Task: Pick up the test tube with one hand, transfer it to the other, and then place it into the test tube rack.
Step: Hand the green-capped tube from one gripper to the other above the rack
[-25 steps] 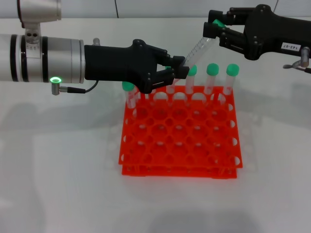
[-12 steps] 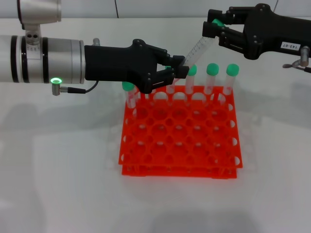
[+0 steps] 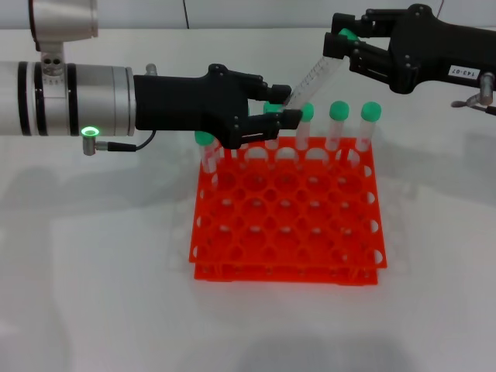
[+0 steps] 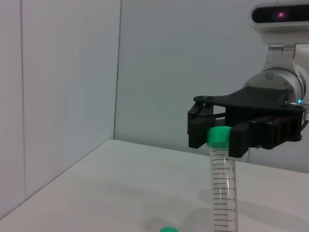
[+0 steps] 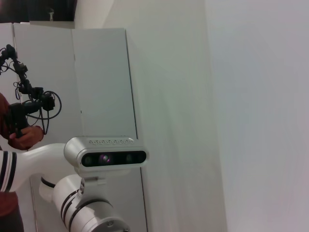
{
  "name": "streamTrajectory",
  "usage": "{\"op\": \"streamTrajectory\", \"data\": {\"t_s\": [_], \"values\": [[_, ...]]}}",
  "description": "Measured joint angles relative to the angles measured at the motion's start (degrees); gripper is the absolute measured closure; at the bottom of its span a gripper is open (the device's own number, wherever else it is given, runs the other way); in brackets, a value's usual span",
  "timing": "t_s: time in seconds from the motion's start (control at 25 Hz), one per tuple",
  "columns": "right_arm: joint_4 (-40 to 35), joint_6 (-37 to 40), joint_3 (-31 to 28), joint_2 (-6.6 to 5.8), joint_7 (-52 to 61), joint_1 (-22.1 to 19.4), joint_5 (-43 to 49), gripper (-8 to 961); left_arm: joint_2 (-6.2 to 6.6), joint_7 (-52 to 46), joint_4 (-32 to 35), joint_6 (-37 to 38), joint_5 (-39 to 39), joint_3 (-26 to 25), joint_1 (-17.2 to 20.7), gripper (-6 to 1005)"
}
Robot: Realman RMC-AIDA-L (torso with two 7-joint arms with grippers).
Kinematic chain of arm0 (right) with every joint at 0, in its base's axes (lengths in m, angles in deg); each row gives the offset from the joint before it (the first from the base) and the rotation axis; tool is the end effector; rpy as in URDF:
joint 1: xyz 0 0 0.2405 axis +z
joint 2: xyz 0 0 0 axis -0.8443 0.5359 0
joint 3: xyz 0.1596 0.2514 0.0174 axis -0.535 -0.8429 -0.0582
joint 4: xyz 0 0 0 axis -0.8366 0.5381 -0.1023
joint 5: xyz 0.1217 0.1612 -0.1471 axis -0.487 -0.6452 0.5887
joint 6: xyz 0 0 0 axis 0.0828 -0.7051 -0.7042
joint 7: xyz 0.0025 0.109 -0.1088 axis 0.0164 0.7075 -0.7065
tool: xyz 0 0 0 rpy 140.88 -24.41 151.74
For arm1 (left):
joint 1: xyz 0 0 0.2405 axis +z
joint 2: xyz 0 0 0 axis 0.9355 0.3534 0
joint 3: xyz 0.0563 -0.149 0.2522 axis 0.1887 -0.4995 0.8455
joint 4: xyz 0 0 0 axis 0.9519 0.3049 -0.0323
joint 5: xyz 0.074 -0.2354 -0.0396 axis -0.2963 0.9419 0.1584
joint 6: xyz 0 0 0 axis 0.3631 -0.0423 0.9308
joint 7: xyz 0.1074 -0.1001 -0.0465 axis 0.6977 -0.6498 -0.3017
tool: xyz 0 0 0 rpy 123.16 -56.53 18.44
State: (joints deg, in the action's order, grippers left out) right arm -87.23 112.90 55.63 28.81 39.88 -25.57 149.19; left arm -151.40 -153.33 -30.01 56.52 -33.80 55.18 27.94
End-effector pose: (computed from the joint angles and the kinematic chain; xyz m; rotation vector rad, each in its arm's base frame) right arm 0.2033 0.4309 0.0134 -2.6372 0.2402 1.0630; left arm -0.2102 0.4340 -0.0536 -2.8910 -0.3095 -0.7617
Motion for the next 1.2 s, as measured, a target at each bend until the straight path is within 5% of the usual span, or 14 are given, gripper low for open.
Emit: {"op": "streamTrajectory", "data": {"t_s": [0.56,0.76,0.84,1.2], "values": [[-0.49,0.05,0.1,0.1,0.0,-0.23,0.0,680,0.0,-4.13,-0.15,0.65,0.37,0.06,-0.62,515],[-0.49,0.12,0.1,0.1,0.0,-0.53,0.01,680,0.12,-5.33,0.48,0.97,1.41,0.05,-0.28,309],[-0.49,0.25,0.1,0.1,0.0,-0.61,0.02,680,0.37,-5.66,0.61,2.2,1.88,-0.1,-0.11,115],[-0.21,0.41,0.09,0.07,0.0,-0.75,0.06,680,0.92,-13.39,11.3,5.01,2.46,-0.54,5.44,108]]}}
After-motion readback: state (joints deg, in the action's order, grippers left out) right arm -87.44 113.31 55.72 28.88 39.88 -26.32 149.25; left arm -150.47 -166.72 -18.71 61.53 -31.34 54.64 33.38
